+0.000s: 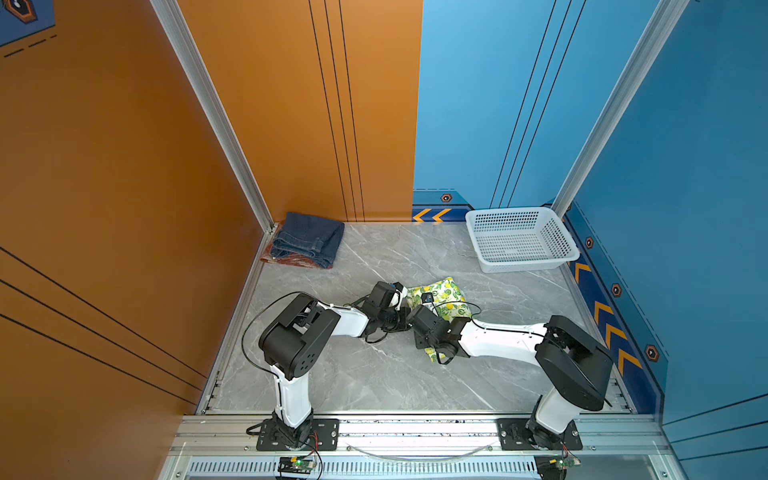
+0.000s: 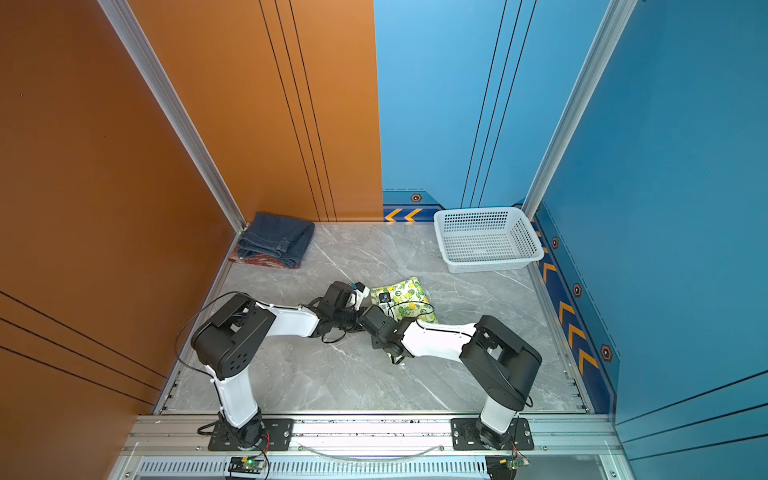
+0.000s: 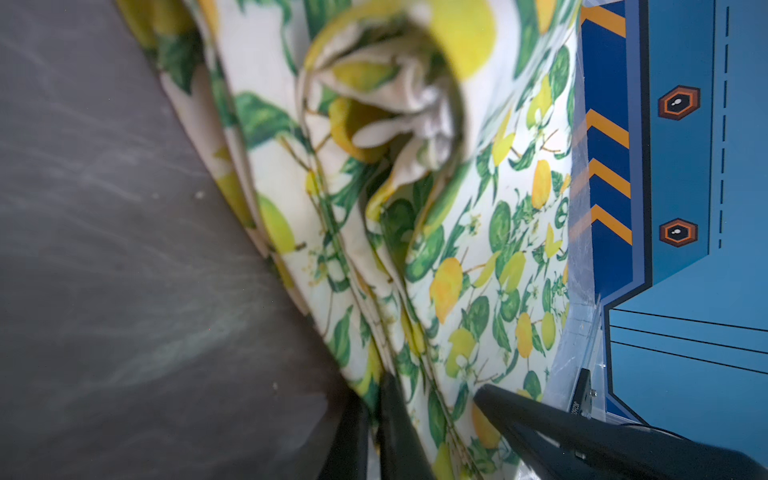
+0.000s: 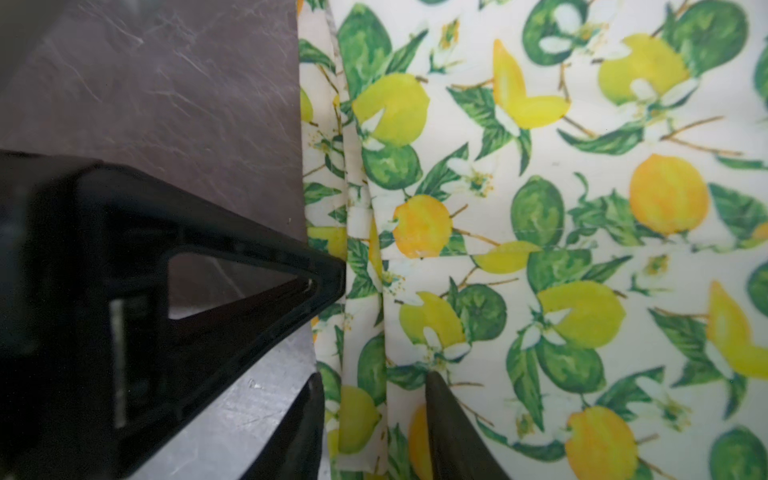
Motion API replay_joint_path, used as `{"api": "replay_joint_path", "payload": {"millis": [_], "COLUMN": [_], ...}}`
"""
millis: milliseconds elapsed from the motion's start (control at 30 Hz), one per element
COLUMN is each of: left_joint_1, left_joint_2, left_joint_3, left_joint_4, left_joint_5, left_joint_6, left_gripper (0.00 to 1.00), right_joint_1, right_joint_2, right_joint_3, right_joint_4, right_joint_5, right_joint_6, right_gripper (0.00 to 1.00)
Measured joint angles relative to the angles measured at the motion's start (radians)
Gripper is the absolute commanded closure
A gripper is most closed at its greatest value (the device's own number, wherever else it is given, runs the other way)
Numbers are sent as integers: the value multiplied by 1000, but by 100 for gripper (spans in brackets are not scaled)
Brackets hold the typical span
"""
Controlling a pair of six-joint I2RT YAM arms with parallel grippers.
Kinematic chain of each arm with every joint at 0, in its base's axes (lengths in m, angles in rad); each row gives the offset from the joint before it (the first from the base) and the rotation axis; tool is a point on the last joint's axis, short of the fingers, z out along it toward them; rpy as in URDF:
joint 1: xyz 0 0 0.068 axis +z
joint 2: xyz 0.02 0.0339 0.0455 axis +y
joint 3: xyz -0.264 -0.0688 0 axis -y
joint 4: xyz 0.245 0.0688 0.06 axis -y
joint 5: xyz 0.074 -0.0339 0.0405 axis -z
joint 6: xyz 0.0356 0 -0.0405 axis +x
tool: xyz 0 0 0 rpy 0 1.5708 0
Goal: Fold and stack the skirts
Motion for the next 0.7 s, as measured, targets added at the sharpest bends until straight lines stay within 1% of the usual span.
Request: {"api": "replay_joint_path", "payload": {"millis": [100, 167, 233, 433, 700], "left_joint_1": [0, 0, 0, 2, 4], "left_joint_2": [0, 0, 1, 2, 3], "left_joint_3": [0, 0, 0, 0, 0], "left_joint_4": [0, 0, 1, 2, 3], "left_joint_5": [0, 0, 0, 5, 10], "left_joint_6": [-3, -3, -3, -3, -3], "left_gripper": [91, 91, 91, 91, 91], "right_joint_1": [6, 8, 10, 10, 18], "right_joint_2": [31, 31, 30, 14, -74], "right_joint_3": [3, 5, 5, 2, -30], "right_joint_4": [-6, -6, -8, -18, -32], "right_joint_5": [23, 27, 34, 37, 32], "right_joint_6": [4, 8, 13, 8, 8], "right_gripper": [74, 87, 99, 100, 100]}}
